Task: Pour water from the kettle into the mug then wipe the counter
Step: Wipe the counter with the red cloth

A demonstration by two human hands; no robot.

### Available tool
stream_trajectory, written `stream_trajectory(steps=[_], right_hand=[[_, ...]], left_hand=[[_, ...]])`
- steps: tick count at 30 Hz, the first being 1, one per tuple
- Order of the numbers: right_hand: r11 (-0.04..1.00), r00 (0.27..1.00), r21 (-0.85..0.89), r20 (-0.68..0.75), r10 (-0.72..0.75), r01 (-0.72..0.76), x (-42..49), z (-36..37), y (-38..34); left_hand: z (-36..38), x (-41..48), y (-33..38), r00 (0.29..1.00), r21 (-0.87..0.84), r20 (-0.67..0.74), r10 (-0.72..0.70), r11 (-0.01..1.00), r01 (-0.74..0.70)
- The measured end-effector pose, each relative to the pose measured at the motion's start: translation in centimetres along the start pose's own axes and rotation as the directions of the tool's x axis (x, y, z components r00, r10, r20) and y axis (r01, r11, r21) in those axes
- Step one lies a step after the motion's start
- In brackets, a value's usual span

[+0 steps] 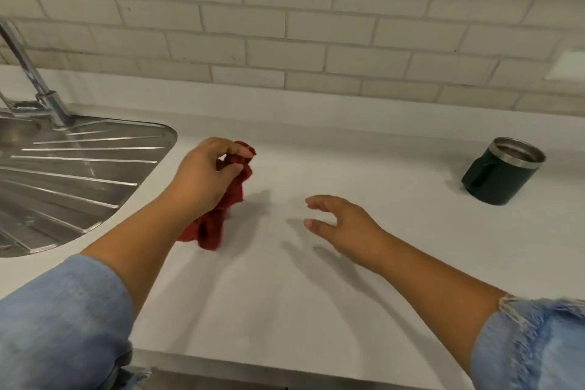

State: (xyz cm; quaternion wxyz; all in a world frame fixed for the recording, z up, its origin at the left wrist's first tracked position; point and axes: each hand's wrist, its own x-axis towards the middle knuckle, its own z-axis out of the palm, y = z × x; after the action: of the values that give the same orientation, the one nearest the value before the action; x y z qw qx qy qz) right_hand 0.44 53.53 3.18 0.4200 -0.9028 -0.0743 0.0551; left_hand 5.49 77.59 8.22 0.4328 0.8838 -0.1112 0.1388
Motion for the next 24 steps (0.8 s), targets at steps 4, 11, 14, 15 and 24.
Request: stream_trajectory(steps=[4,11,14,15,24], right_hand=[[0.945,0.991,0.301,0.072,0.114,-0.13,1.8,-2.2,0.0],[0.887,0.987,0.436,0.118,0.112,-0.153,3.6,-8.4,4.1],[0.87,0.984,0.476,0.173,0.053,-0.131,4.6,-10.3,4.8],[0.865,0.98,0.483,0.191,0.045,-0.134,4.9,-10.9,4.9],[0.912,0.988,0.406,0.152,-0.015,-0.049,6.8,-12.5,7.9]], left_hand=[[4.2,0.6,4.9,0.977,-0.426,0.199,-0.071,0.892,0.151],[9.9,3.2,8.9,0.958,-0.478,0.288,-0.008,0.865,0.151],[12.1,4.2,10.3,0.924,-0.534,0.379,0.043,0.826,0.18],[12.6,4.6,10.8,0.922,-0.541,0.384,0.049,0.821,0.182],[13.0,4.5,5.7,0.947,-0.083,0.136,-0.291,0.949,0.304]])
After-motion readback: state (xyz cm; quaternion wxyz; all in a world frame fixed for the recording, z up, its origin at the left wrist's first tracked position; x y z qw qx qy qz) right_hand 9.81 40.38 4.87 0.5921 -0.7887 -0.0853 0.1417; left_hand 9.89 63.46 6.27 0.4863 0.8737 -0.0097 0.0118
